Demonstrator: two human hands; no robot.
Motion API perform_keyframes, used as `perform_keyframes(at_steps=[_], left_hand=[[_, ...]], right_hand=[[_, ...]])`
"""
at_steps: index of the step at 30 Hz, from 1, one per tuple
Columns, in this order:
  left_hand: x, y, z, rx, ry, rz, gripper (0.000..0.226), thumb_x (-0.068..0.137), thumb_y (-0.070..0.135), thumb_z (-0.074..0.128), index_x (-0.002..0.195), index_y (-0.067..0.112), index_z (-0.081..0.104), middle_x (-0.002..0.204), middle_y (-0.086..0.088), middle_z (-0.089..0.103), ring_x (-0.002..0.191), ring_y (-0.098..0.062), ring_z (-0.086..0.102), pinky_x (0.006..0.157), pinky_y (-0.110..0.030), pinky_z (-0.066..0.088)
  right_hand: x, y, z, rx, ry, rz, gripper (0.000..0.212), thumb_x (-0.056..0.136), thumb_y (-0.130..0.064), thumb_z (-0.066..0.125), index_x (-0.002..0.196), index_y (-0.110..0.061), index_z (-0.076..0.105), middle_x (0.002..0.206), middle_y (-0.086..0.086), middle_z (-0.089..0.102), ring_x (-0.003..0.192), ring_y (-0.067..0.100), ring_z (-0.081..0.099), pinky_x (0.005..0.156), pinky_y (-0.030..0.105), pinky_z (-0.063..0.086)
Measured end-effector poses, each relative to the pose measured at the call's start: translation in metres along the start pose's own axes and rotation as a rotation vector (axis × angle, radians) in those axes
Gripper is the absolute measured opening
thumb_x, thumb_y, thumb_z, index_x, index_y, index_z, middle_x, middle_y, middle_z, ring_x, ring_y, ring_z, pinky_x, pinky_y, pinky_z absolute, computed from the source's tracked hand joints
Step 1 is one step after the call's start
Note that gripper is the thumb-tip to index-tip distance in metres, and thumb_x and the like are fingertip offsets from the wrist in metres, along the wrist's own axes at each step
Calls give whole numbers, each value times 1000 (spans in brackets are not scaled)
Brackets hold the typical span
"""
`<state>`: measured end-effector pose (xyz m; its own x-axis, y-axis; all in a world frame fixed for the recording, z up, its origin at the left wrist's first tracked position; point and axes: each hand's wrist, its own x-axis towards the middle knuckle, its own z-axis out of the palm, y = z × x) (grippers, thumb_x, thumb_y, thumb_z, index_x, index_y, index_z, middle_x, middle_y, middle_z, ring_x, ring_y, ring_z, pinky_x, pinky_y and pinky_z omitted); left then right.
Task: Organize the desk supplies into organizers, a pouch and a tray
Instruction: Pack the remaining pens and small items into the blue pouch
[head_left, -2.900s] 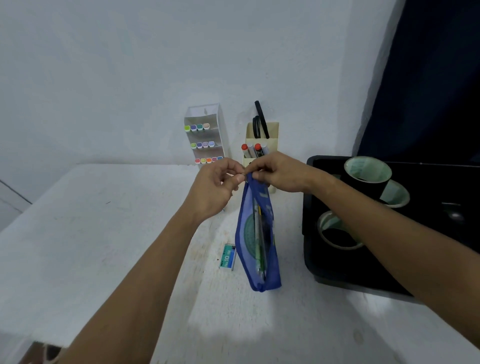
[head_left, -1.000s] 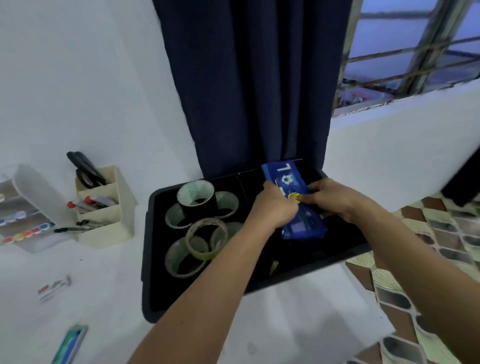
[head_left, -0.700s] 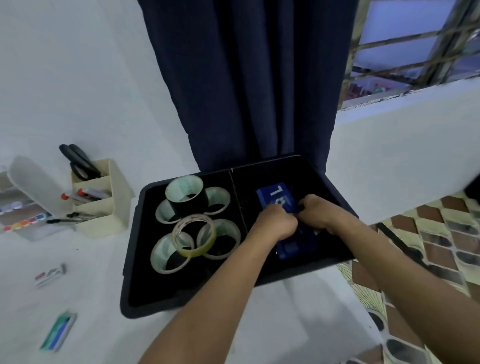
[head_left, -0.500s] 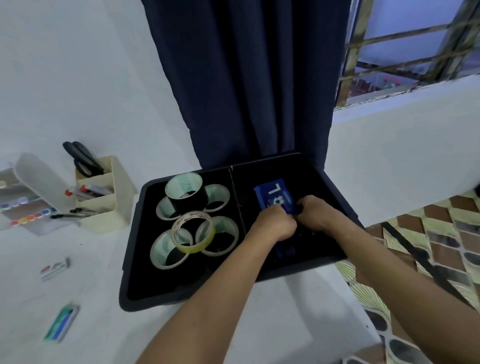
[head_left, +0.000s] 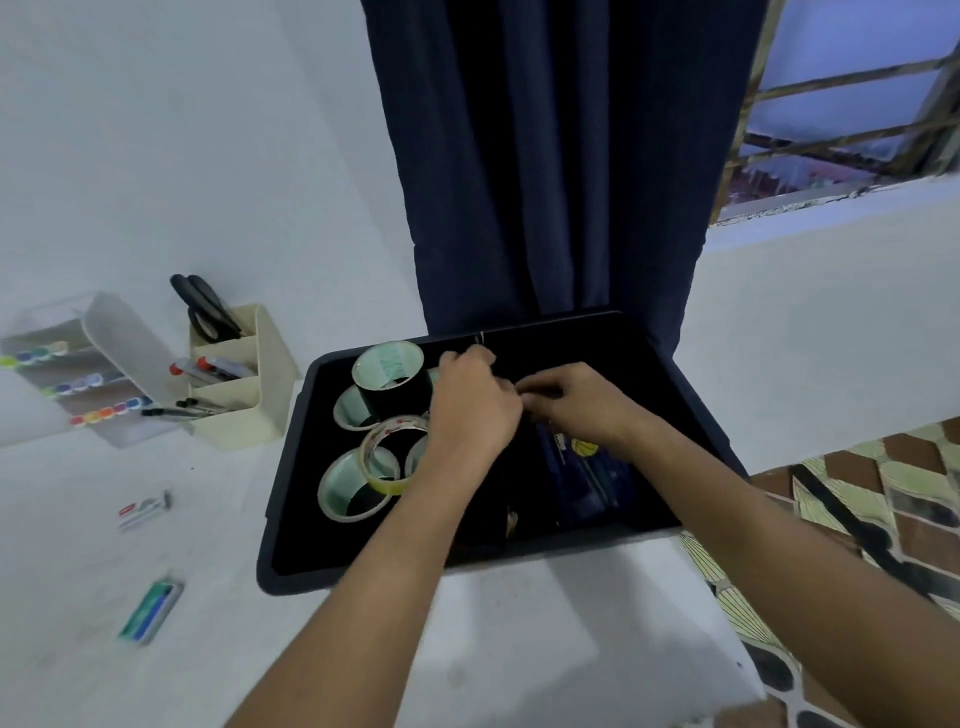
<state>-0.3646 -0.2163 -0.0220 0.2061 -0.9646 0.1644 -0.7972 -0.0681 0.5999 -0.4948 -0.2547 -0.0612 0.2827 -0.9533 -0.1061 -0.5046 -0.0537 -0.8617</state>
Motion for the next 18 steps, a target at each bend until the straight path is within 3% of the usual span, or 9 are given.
perform_keyframes(at_steps=[2,5,7,9,13,18], left_hand=[[0,-14,-9,4,-105,-99,22,90,19,50,100,10,67,97,-11,69,92,-27,67,73,-22,46],[-18,-22,-16,-107,-380,-232,28,94,34,47,96,11,63,71,-14,71,56,-26,70,52,-28,57],[-32,-24,-16,-92,-462,-219,29,92,37,49,98,11,60,69,-12,70,51,-26,69,57,-33,59],[-40,-28,-15,-43,-435,-142,27,90,35,50,94,11,61,72,-9,71,51,-25,69,67,-34,58],[-46,-35,-13,-100,-369,-101,27,92,28,50,74,10,57,61,-5,63,50,-22,67,52,-26,50],[-44,-39,-12,-174,-399,-123,29,94,28,49,79,6,60,66,-13,63,57,-27,68,57,-36,59]], right_hand=[[0,-9,11,209,-86,74,33,94,-14,57,127,-8,58,98,7,66,79,14,63,64,24,56],[1,-16,20,365,-146,138,43,95,-13,56,137,-8,48,104,8,63,85,17,64,67,27,60],[2,-18,21,374,-139,143,45,94,-11,57,138,-10,47,107,7,61,85,16,63,63,24,60],[4,-19,22,384,-138,149,47,92,-9,60,138,-11,49,115,12,58,87,18,63,62,24,60],[5,-19,27,408,-127,145,47,91,-9,62,136,-12,50,119,18,57,87,20,63,61,26,60],[6,-14,31,421,-114,109,46,91,-11,62,135,-13,51,112,17,59,86,19,63,62,25,60]])
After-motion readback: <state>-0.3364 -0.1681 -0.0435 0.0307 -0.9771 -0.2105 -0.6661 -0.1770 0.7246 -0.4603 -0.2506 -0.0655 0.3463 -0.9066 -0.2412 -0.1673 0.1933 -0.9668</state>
